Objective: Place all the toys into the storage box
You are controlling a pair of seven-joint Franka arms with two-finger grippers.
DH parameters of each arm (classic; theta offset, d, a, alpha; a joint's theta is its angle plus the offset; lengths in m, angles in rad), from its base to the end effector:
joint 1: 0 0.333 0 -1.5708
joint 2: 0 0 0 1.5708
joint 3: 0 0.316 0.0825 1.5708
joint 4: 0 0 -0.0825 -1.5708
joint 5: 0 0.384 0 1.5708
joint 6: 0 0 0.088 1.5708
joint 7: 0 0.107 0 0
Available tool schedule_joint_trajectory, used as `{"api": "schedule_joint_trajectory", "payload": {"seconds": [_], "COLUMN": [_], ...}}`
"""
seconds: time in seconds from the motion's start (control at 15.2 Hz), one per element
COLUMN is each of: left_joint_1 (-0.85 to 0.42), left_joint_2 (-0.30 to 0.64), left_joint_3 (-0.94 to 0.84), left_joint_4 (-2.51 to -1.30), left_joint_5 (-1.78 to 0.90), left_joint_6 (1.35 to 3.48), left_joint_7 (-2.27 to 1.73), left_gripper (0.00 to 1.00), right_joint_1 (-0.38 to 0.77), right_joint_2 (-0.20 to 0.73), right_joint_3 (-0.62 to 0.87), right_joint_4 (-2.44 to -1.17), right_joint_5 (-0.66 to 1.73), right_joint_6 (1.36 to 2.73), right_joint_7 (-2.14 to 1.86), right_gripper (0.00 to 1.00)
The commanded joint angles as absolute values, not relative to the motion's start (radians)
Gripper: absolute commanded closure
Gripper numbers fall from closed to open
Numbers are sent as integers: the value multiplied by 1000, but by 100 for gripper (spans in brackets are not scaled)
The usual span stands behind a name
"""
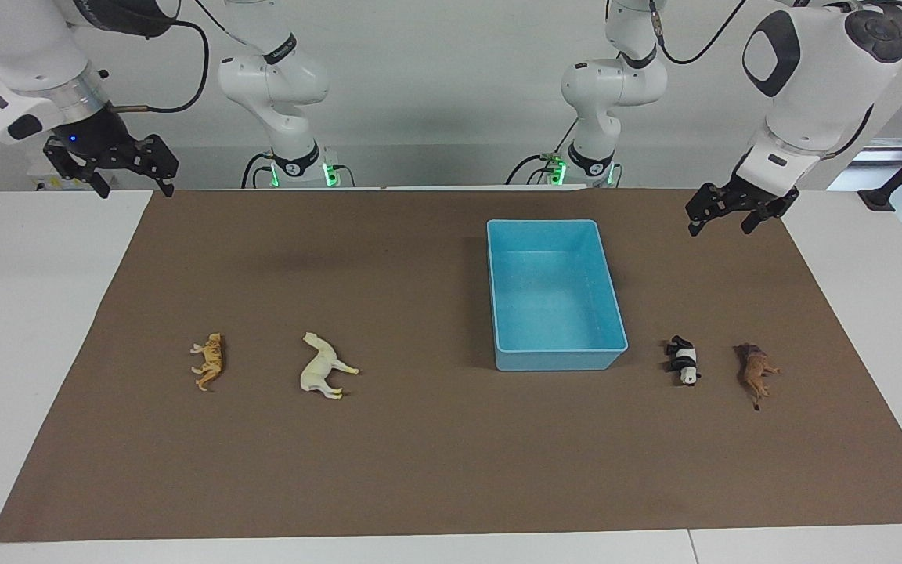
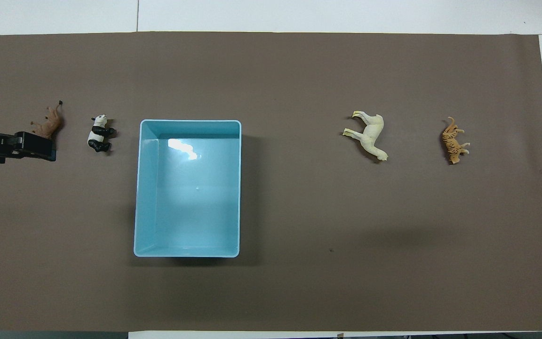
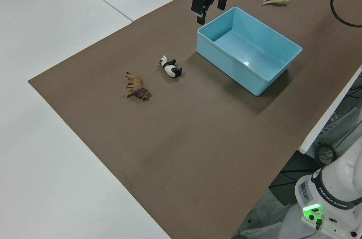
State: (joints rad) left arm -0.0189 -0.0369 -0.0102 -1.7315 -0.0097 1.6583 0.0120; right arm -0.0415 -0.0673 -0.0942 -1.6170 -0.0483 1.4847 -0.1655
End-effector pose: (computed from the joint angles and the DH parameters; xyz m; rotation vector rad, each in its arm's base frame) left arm 0.5458 -0.0169 0.5762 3.1315 -0.0627 -0.0570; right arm 0.5184 -0.0781 0.6319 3.1077 0.0429 -0.1101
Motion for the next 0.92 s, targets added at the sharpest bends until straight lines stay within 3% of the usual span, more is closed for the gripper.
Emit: {"api": "schedule_joint_trajectory", "payload": {"seconds": [0.0,0.66,0.73,0.86], "left_joint_1": [-17,-31,-35,-41], "left_joint_2": [-43,-49,-49,-81], "left_joint_3": [-8,-9,-11,-11], "left_joint_4": [-1729,-1738,-1743,-1863], "left_joint_5": [-23,-23,-23,-23], "left_joint_6": [1660,1661,1690,1893], "left_joint_7": [20,25,26,26], "left_gripper": [0,0,0,0], "right_joint_1": [-51,-74,-74,-72], "right_joint_2": [-64,-80,-84,-74], "right_joint_3": [-87,-100,-98,-98], "right_joint_4": [-1601,-1640,-1670,-1738], "right_joint_5": [-28,-29,-29,-29], "right_joint_6": [1463,1463,1498,1596], "right_joint_7": [-173,-178,-179,-179], "right_gripper": [0,0,0,0]}}
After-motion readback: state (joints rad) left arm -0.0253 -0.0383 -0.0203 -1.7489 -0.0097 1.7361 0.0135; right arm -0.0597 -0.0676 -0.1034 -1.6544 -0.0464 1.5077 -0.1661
